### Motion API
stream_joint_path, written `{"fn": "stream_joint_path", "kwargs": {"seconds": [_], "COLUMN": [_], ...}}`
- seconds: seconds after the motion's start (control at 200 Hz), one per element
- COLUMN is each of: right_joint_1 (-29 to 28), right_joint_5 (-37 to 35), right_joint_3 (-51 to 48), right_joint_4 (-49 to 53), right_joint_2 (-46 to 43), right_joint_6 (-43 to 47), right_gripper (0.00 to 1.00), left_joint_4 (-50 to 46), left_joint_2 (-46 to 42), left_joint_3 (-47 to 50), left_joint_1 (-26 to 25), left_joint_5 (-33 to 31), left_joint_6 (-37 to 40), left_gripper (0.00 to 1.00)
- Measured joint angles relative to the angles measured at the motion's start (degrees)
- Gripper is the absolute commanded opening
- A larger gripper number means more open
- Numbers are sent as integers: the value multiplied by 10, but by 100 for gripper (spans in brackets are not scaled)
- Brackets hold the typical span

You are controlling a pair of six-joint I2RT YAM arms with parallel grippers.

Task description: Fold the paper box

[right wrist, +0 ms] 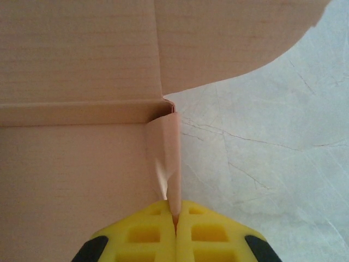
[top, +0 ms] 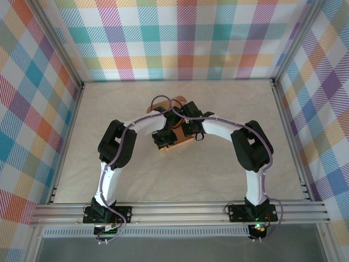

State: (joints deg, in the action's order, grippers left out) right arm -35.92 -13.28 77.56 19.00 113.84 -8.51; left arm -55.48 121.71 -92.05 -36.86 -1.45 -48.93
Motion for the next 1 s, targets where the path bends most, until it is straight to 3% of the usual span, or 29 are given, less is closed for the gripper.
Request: {"fn": "stream_joint_path", "kwargs": {"seconds": [0.565, 1.0], "right_joint_1": [7, 11], "right_joint_5": [11, 29], "right_joint_3": [-21, -21], "right_joint_4": [-30, -26], "right_joint_2": [-9, -9], "right_joint_6": [-6, -11], "right_gripper": [6, 16], "left_joint_4": [30, 96], "left_joint_2": [-115, -226], "left_joint_3": [74, 185], "left_joint_1": [0, 9], "left_joint_5": [-37, -77], "left_joint_6": [-15, -29], "left_gripper": [54, 58]}}
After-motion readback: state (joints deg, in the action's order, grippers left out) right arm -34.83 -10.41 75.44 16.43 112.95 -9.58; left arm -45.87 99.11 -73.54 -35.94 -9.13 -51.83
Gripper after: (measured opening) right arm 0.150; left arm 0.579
